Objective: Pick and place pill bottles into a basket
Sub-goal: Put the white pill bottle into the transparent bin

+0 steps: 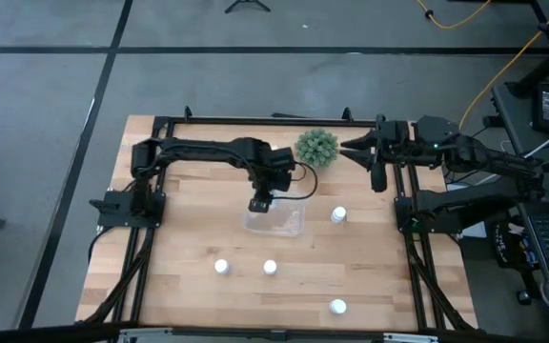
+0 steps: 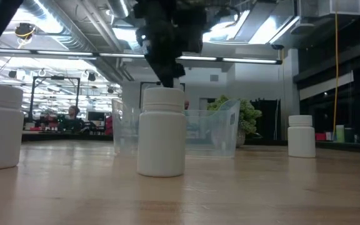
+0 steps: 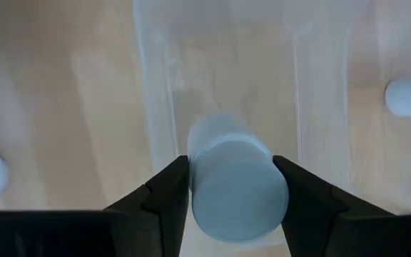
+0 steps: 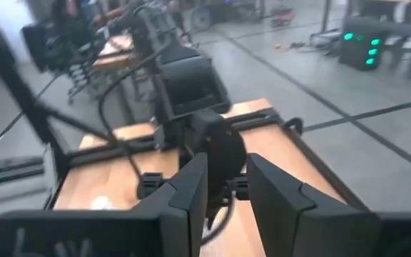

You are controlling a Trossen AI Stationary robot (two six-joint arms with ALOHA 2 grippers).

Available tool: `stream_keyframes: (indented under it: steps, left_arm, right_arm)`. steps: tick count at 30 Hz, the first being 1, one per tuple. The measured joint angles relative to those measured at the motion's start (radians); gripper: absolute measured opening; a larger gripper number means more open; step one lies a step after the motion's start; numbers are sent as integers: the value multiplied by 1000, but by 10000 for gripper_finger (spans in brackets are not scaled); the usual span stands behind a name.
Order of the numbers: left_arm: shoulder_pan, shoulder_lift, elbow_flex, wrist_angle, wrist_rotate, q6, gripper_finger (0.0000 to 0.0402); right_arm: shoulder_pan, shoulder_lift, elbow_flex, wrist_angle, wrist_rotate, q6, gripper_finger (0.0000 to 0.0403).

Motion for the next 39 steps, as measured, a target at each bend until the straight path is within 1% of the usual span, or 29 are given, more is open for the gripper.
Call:
stream_keyframes:
  steps: [3, 9, 15, 19, 28, 33, 37, 39]
  left_arm:
    - [-12, 28, -2, -26, -1, -17, 168]
    - [-33, 53, -8, -45, -5, -22, 168]
    - [-36, 61, -8, -49, -55, -26, 168]
    - [-36, 61, -8, -48, -59, -17, 168]
    - [-36, 53, -140, -31, -79, 7, 168]
    - [-36, 48, -149, 18, -83, -6, 168]
    - [-38, 47, -150, 64, -107, -9, 168]
    - [-38, 47, -150, 67, -118, -16, 178]
  right_arm:
    - [0, -1, 0, -26, -26, -12, 103]
    - [0, -2, 0, -53, -29, -15, 103]
    - [0, -2, 0, -64, -29, -15, 103]
    - [0, -2, 0, -65, -29, -15, 103]
    - [0, -2, 0, -65, -27, -10, 103]
    - [0, -2, 0, -64, -26, -11, 103]
    - [0, -2, 0, -64, -26, -11, 103]
    - [0, -2, 0, -64, -26, -11, 103]
